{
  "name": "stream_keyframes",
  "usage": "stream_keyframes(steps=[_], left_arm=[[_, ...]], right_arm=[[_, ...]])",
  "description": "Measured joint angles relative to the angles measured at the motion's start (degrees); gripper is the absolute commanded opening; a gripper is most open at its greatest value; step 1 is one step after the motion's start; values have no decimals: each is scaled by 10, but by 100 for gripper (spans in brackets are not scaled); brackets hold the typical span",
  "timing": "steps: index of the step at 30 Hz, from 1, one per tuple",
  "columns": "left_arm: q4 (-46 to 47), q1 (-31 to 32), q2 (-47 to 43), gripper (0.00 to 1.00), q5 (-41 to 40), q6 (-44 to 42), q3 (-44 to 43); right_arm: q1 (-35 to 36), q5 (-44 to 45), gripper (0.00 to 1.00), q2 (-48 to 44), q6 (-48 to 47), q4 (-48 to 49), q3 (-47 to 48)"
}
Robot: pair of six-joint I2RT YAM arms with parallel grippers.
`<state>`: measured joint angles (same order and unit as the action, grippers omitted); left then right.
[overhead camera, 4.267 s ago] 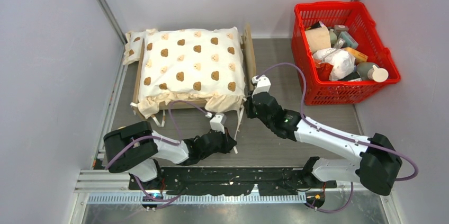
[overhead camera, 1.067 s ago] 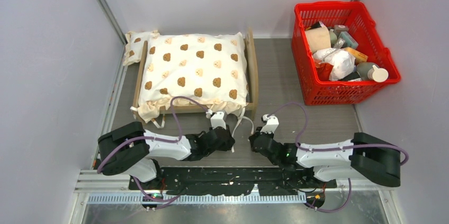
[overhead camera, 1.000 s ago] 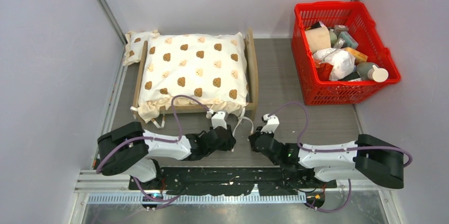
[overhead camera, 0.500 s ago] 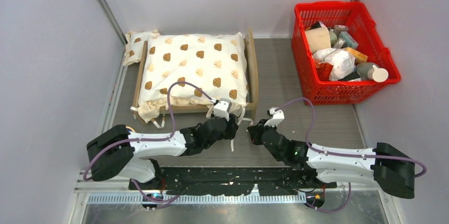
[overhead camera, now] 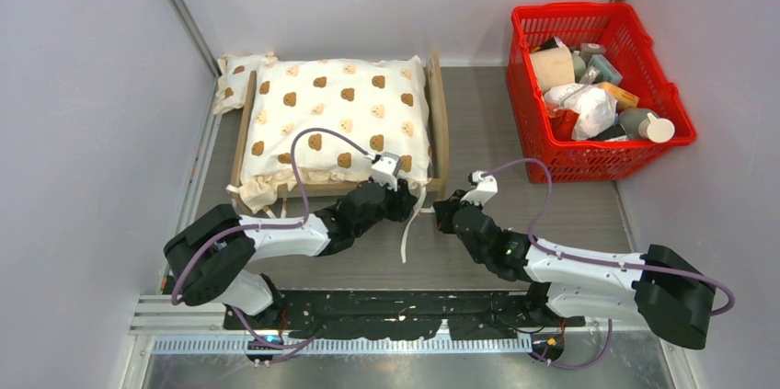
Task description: Set up the pet bed
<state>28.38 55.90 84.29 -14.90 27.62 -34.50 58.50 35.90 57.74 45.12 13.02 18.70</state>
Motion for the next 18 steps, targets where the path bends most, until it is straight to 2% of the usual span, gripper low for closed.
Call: stream_keyframes(steps=[8, 18], left_arm=[[12, -17, 0, 38, 14, 1, 11], [13, -17, 0, 37, 1, 6, 15]], right_arm=[[-3, 6, 5, 73, 4, 16, 48], [-2, 54, 5, 144, 44, 0, 103]])
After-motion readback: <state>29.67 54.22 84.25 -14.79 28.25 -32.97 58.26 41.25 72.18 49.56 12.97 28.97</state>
